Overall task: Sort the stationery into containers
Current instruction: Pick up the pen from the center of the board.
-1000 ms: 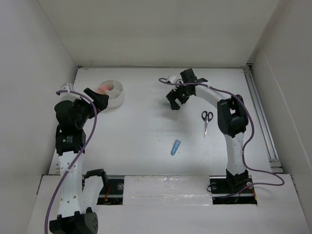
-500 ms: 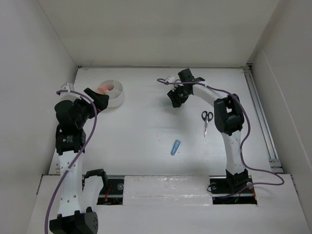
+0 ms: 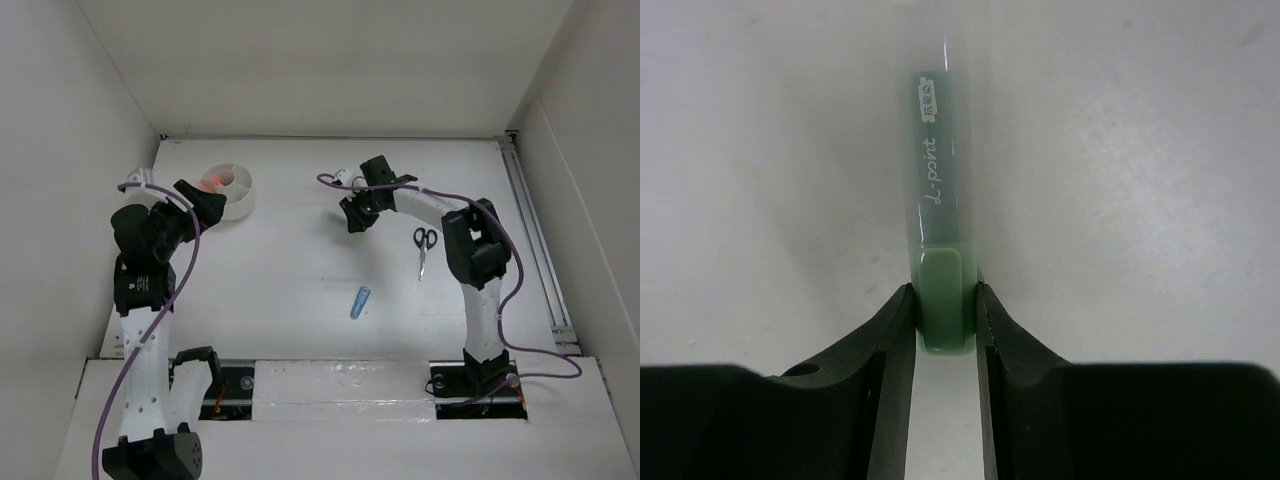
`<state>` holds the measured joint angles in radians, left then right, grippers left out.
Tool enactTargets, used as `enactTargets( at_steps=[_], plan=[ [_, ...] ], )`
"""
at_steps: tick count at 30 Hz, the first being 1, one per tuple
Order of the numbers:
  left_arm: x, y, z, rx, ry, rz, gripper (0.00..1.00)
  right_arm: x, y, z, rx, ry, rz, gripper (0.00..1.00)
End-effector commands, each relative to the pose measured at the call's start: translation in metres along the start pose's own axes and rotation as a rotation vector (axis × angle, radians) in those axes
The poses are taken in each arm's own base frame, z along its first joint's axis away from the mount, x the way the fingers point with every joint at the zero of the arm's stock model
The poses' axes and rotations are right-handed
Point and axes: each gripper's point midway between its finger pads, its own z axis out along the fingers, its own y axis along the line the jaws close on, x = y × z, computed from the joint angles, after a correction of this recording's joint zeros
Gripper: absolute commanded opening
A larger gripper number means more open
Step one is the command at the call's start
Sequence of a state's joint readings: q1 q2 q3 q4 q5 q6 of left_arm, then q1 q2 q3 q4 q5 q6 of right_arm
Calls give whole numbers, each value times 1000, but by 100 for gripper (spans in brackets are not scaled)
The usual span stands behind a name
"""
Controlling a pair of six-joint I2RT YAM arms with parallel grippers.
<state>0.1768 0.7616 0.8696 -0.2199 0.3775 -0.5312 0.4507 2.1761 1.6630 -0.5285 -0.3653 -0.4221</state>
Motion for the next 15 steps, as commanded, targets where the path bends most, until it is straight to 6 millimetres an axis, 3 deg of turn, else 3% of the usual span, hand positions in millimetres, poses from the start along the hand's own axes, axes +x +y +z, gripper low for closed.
enactTargets(
  at_steps=[1, 4, 5, 7, 8, 10, 15],
  plan=[
    [0, -19, 3, 122, 14, 41, 100, -40, 43, -16, -57, -192, 18, 0],
    [8, -30, 6, 203, 64, 37, 100, -71, 40, -42, 6, -341, 119, 0],
    [13, -30, 8, 219, 83, 34, 100, -69, 46, -42, 6, -345, 138, 0],
    [21, -35, 12, 270, 137, 18, 100, -89, 48, -62, 40, -436, 225, 0],
    [23, -37, 14, 288, 156, 16, 100, -84, 57, -61, 35, -442, 252, 0],
    [33, -37, 19, 317, 205, -6, 100, -100, 74, -78, 20, -508, 286, 0],
    [38, -42, 17, 364, 237, -13, 100, -142, 153, -89, -1, -600, 263, 0]
  ],
)
